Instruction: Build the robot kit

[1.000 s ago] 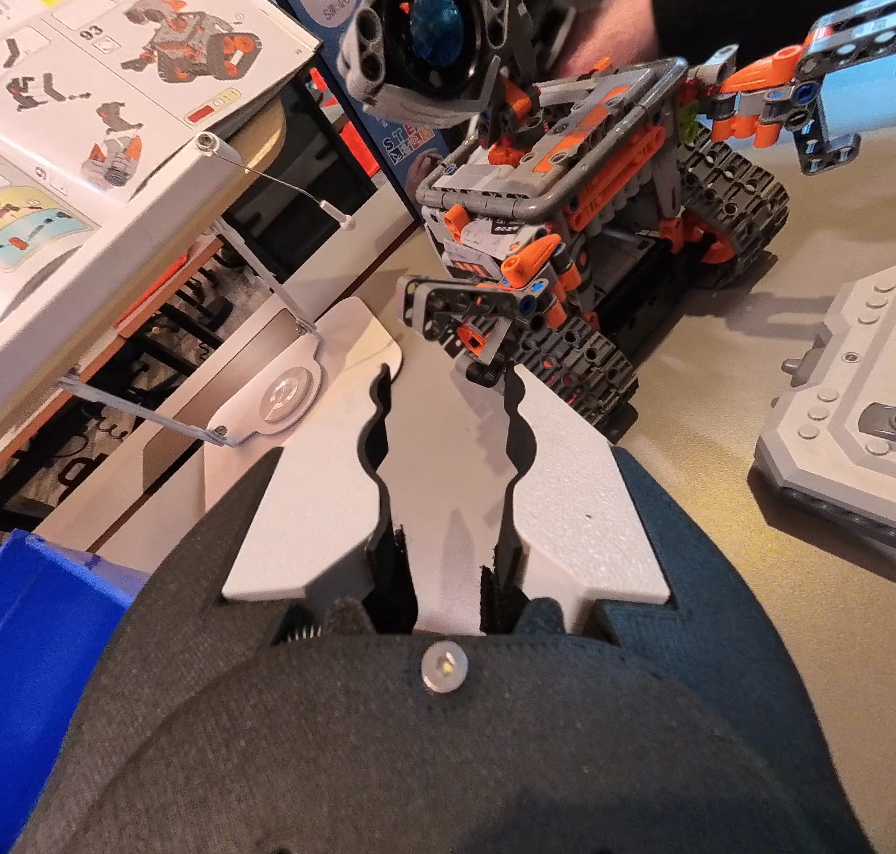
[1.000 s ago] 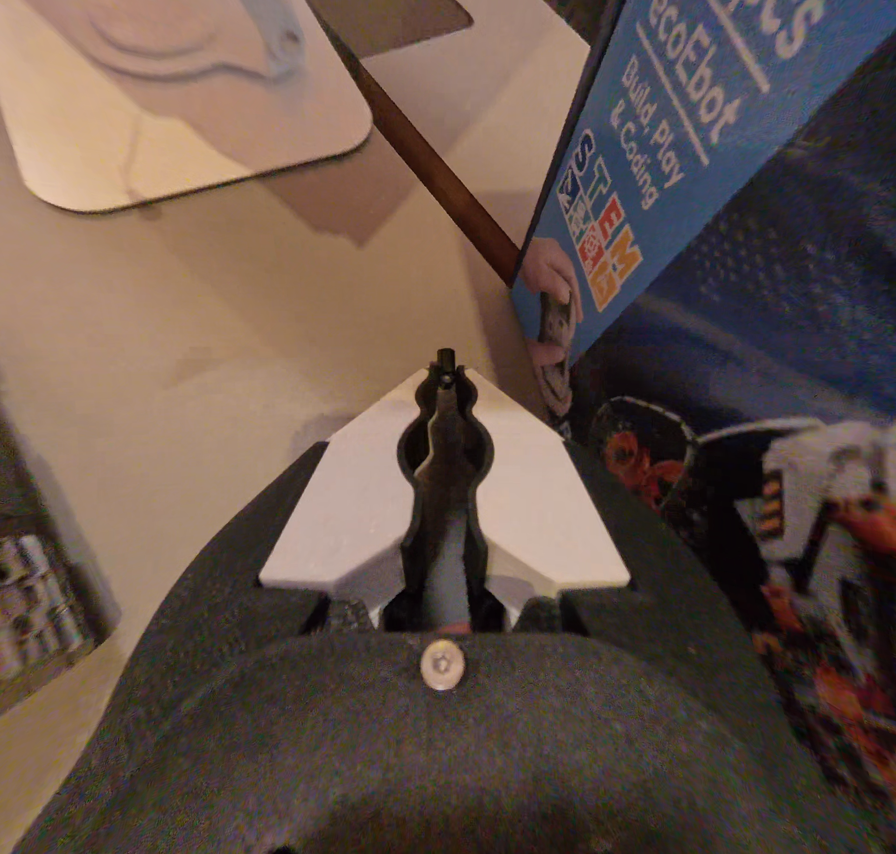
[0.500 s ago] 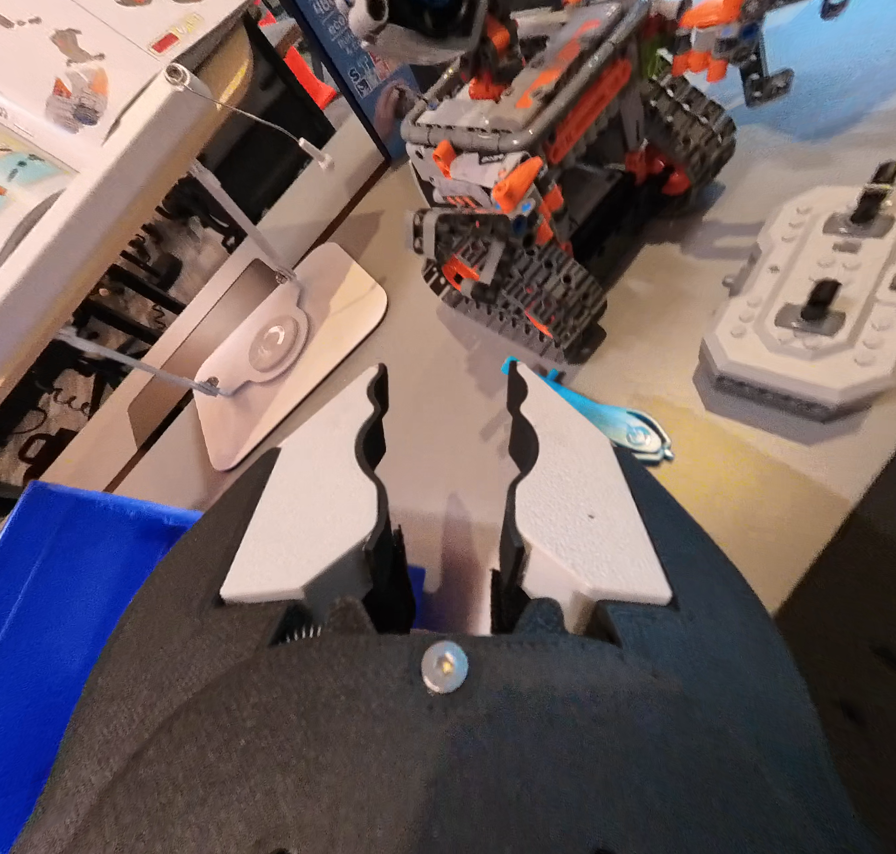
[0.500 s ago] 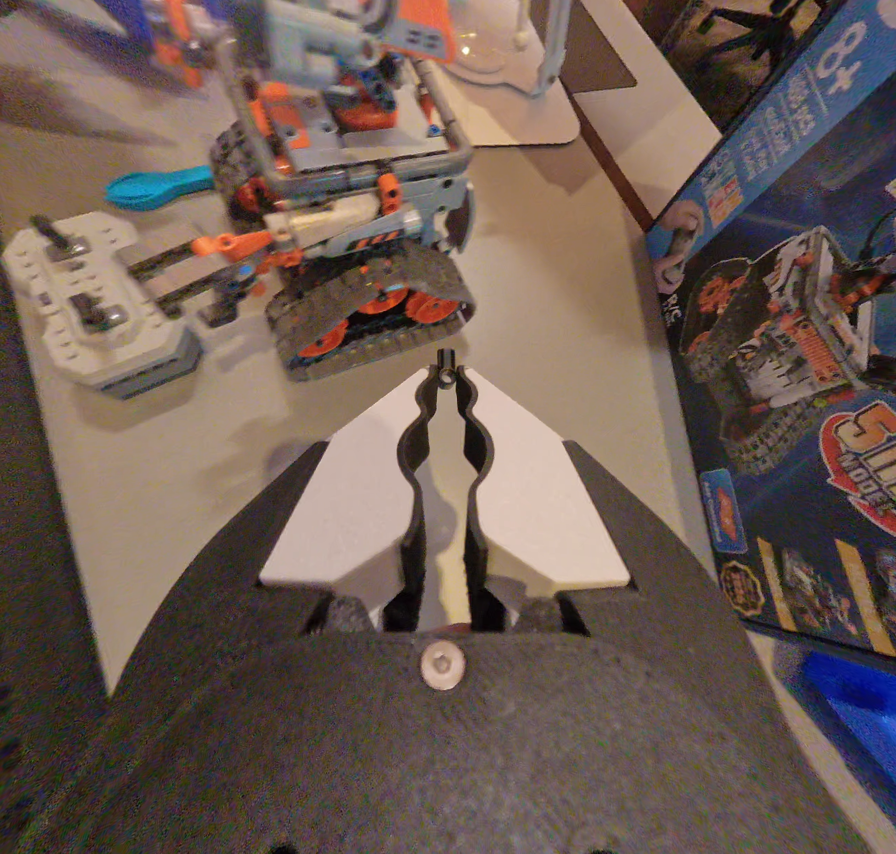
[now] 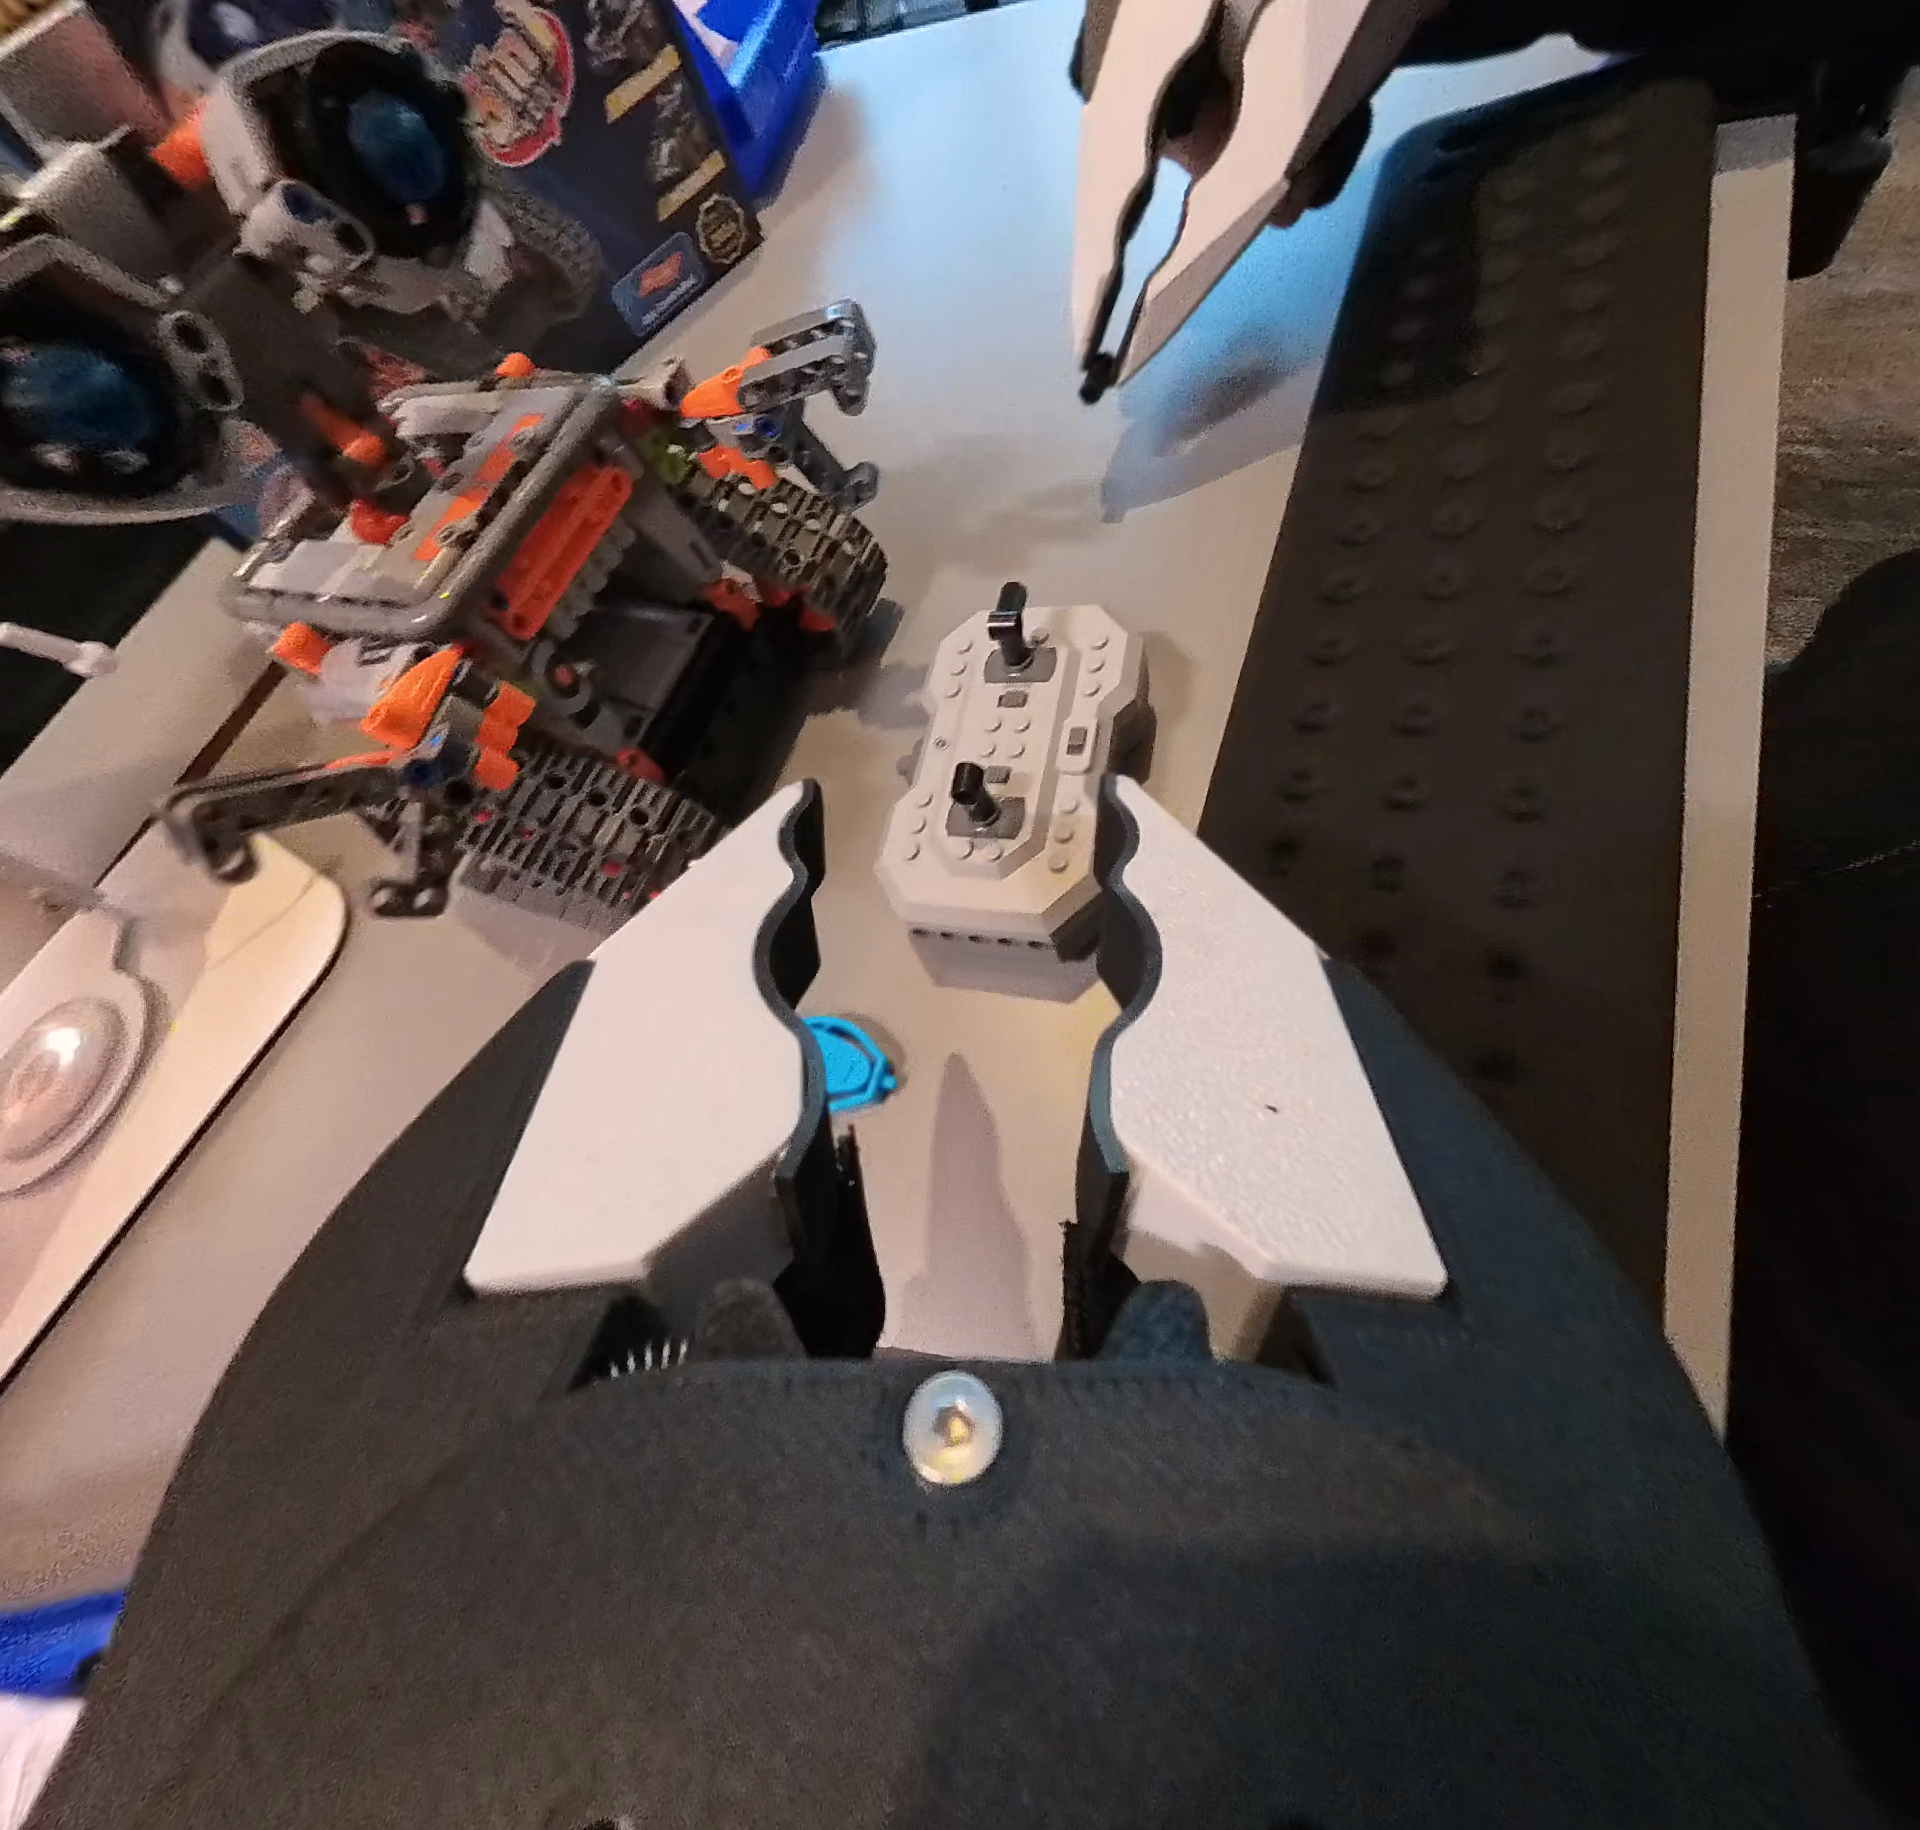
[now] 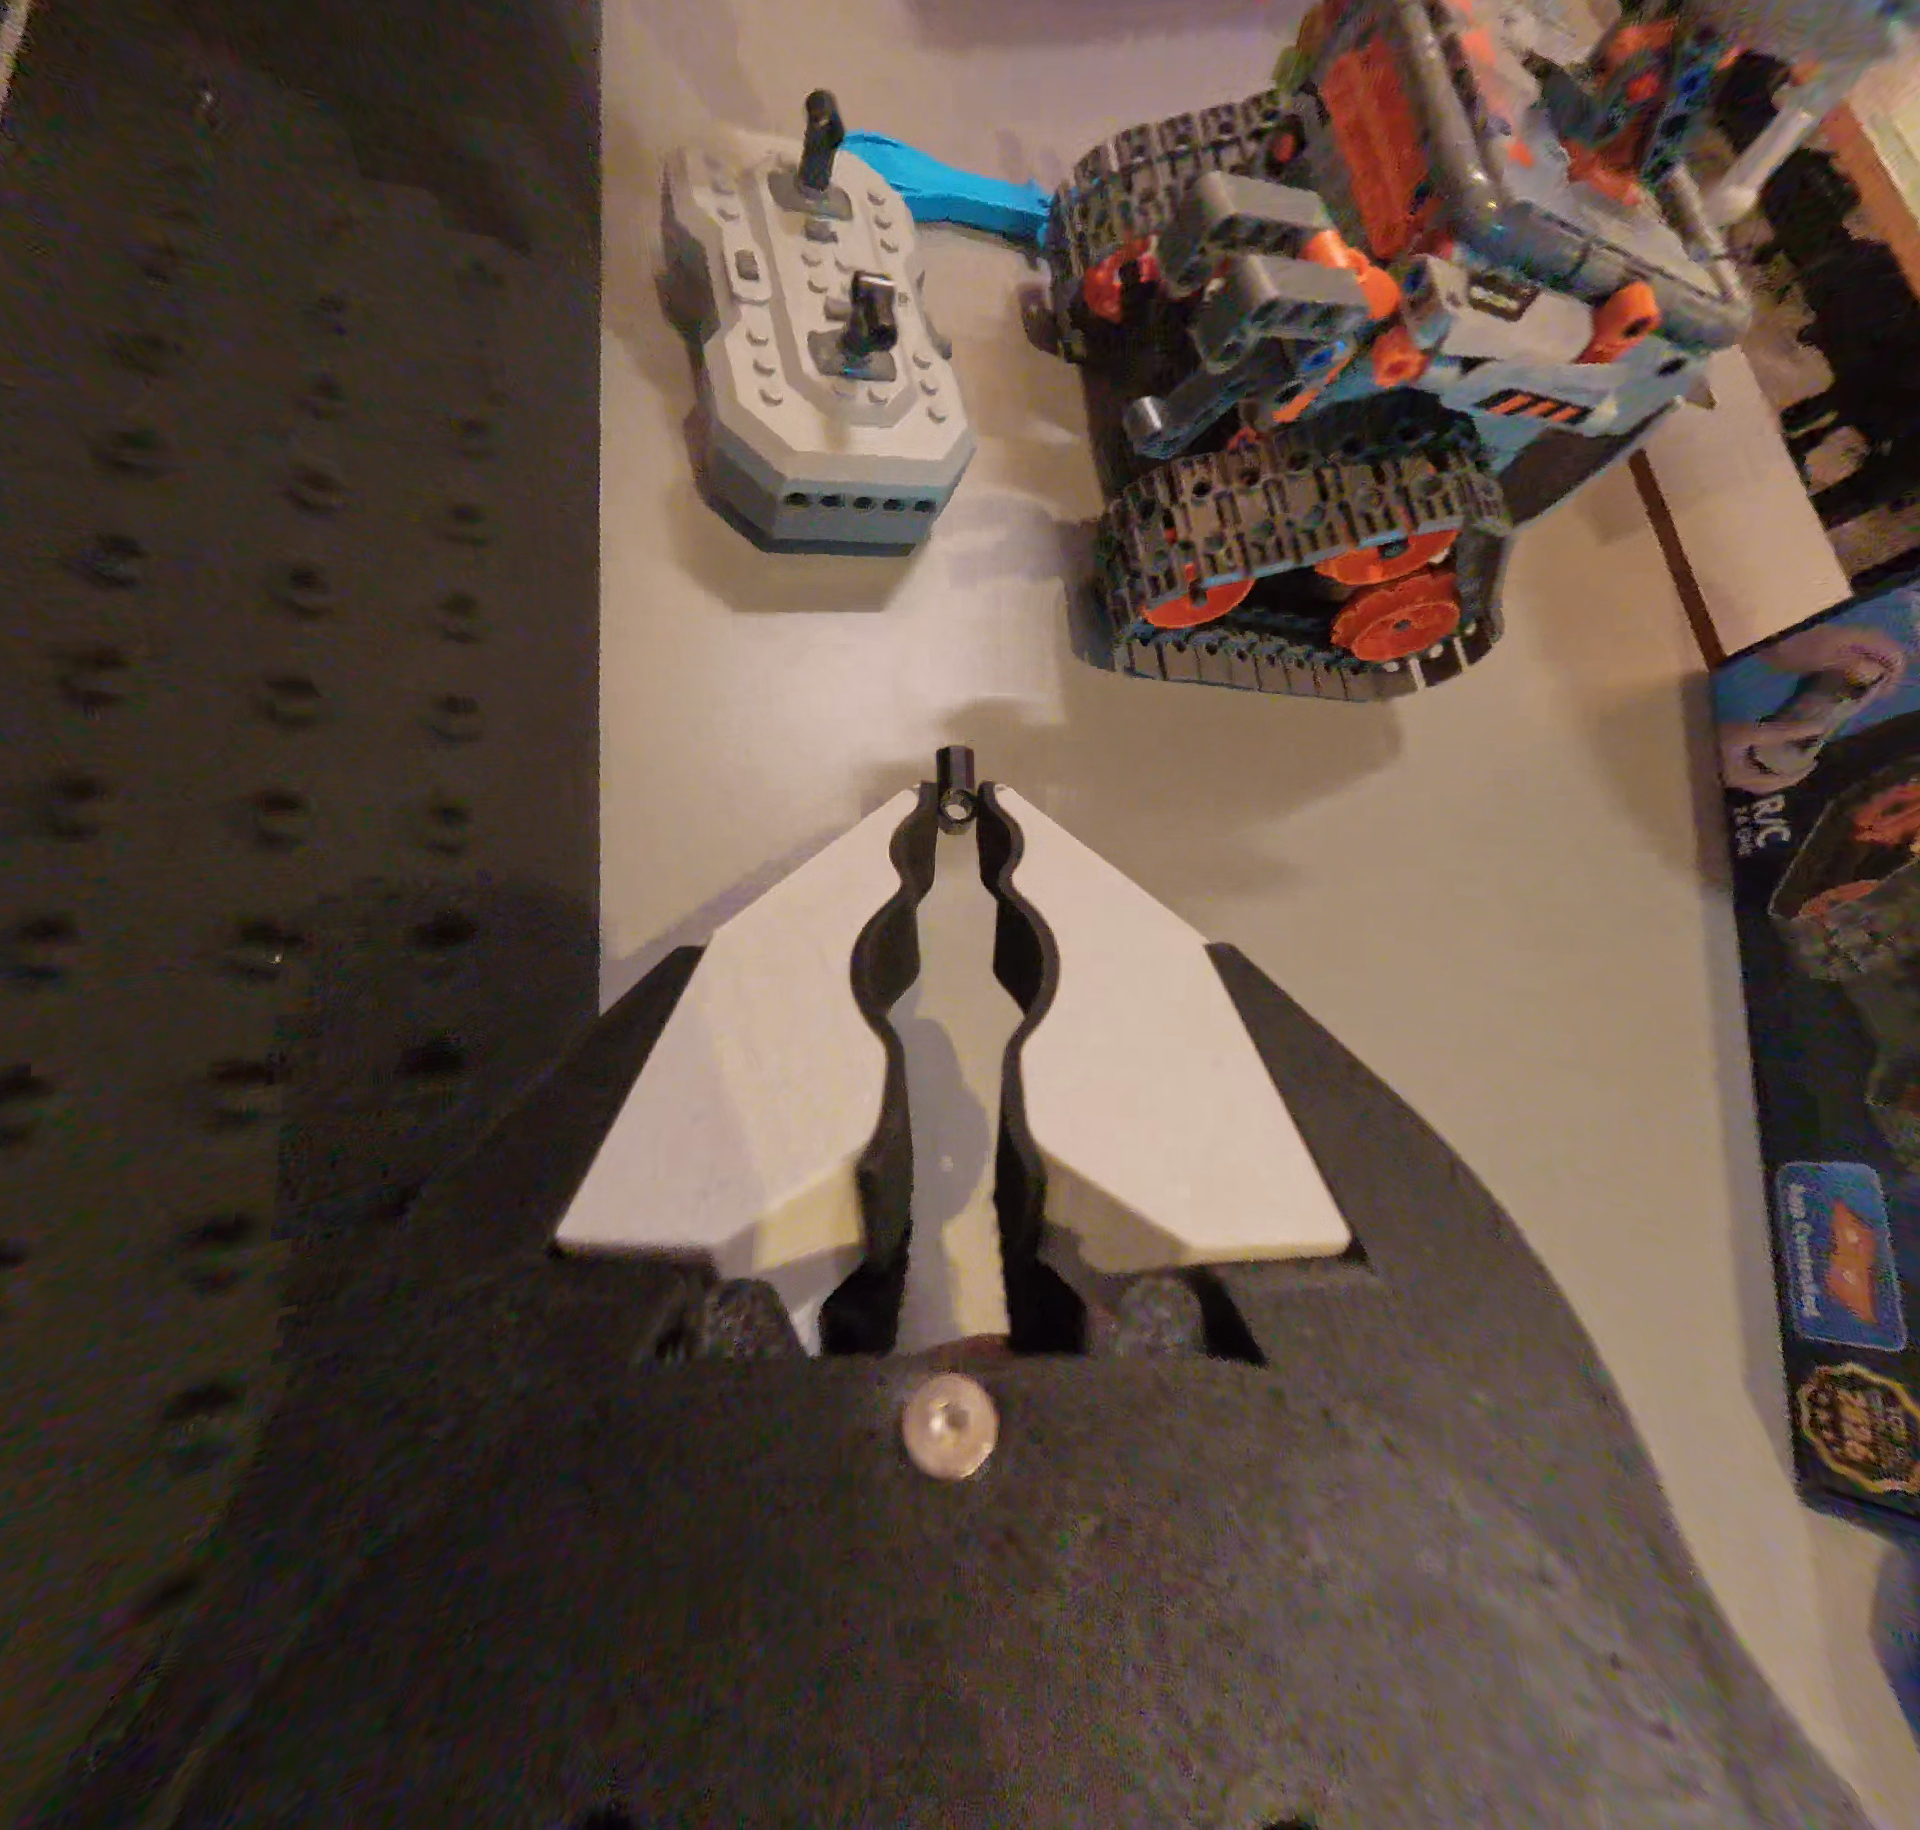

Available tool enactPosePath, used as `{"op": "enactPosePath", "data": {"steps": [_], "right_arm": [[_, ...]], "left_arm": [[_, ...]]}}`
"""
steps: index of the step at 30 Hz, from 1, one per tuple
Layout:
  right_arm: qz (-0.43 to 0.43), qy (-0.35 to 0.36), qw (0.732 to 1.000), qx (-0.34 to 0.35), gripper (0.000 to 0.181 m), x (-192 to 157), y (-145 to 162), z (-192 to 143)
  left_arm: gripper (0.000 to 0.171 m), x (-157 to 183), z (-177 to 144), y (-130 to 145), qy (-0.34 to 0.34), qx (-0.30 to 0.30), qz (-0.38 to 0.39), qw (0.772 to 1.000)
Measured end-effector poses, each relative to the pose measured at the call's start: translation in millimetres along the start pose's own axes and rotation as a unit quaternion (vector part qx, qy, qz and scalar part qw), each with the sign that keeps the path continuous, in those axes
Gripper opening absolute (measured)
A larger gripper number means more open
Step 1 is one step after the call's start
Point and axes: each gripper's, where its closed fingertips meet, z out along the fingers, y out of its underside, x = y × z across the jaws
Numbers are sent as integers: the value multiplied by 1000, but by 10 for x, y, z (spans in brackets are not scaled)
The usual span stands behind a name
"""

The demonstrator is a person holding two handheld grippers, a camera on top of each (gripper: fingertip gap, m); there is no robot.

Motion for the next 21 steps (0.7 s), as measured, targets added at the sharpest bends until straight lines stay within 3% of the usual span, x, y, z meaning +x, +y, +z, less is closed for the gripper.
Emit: {"op": "enactPosePath", "data": {"steps": [5, 10, 13, 21], "right_arm": [[-20, -25, 998, -51, 5, -167, 150, 143], [75, -98, 990, -60, 6, -310, 228, 245], [85, -93, 991, -55, 27, -266, 159, 231], [65, -49, 996, 37, 17, -158, -641, 270]], "left_arm": [[46, 85, 242, -67, 26, 3, 10, 1000], [37, 165, 504, -63, 58, -9, 10, 998], [35, 158, 609, -37, 57, -22, 10, 998], [26, 157, 781, 53, 60, -48, 6, 997]]}}
